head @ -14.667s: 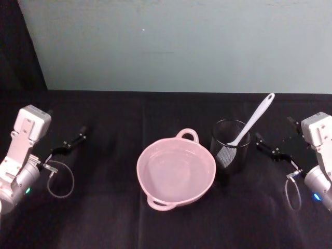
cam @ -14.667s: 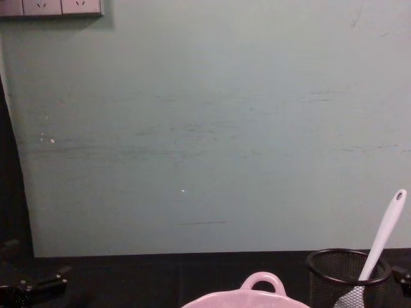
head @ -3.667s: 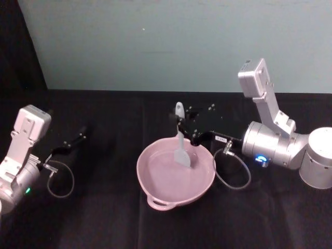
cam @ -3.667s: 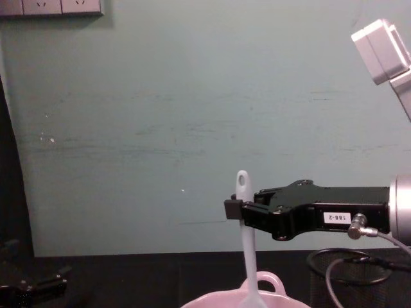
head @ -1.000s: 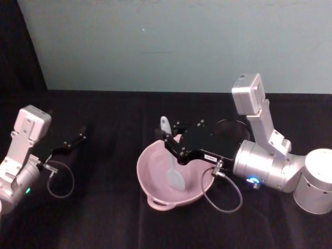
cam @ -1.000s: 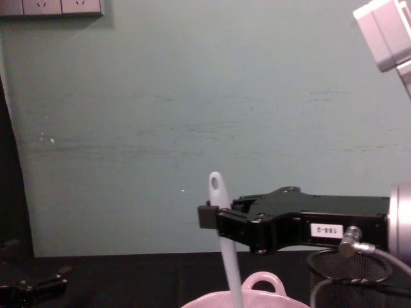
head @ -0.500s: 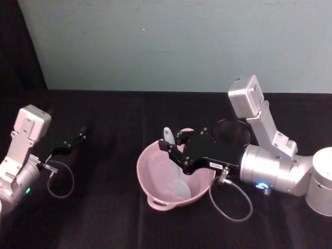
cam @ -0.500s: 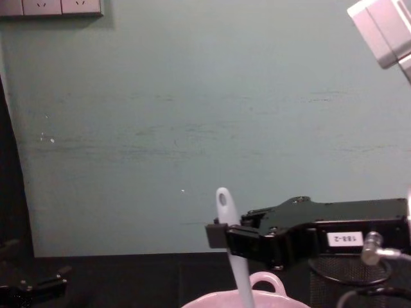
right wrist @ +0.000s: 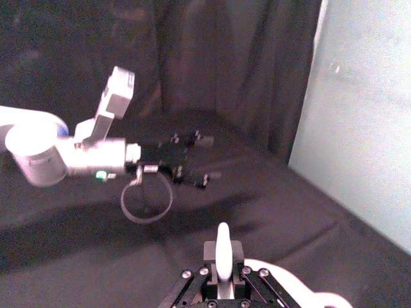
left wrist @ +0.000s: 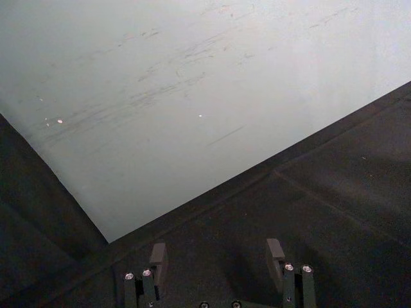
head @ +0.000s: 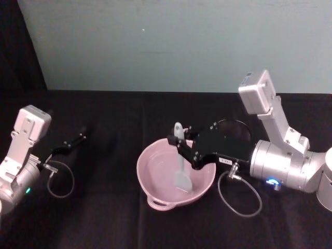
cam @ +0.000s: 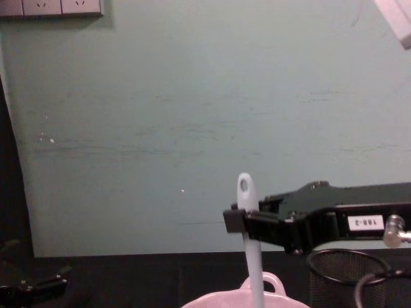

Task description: Use the one hand to pick up the spoon and stir the clear water in the bowl.

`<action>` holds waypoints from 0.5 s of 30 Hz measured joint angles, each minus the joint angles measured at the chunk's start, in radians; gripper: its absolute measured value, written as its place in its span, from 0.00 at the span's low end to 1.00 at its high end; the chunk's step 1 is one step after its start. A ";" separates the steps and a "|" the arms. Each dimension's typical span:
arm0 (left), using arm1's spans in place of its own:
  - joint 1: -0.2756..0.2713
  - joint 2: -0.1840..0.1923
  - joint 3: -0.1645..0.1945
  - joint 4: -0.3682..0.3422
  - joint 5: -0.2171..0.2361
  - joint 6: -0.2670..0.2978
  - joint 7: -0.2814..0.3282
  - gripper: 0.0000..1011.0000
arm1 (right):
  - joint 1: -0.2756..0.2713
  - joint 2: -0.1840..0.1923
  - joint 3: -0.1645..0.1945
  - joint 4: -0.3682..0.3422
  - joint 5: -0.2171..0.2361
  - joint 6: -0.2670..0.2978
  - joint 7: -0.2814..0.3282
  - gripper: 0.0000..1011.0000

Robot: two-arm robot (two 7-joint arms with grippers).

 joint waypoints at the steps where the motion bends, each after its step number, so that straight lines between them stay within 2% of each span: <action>1: 0.000 0.000 0.000 0.000 0.000 0.000 0.000 0.99 | -0.001 -0.008 0.002 0.011 -0.001 -0.029 -0.002 0.12; 9: 0.000 0.000 0.000 0.000 0.000 0.000 0.000 0.99 | 0.014 -0.060 0.000 0.085 -0.018 -0.136 0.005 0.12; 15: 0.000 0.000 0.000 0.000 0.000 0.000 0.000 0.99 | 0.027 -0.094 -0.011 0.135 -0.019 -0.162 0.027 0.12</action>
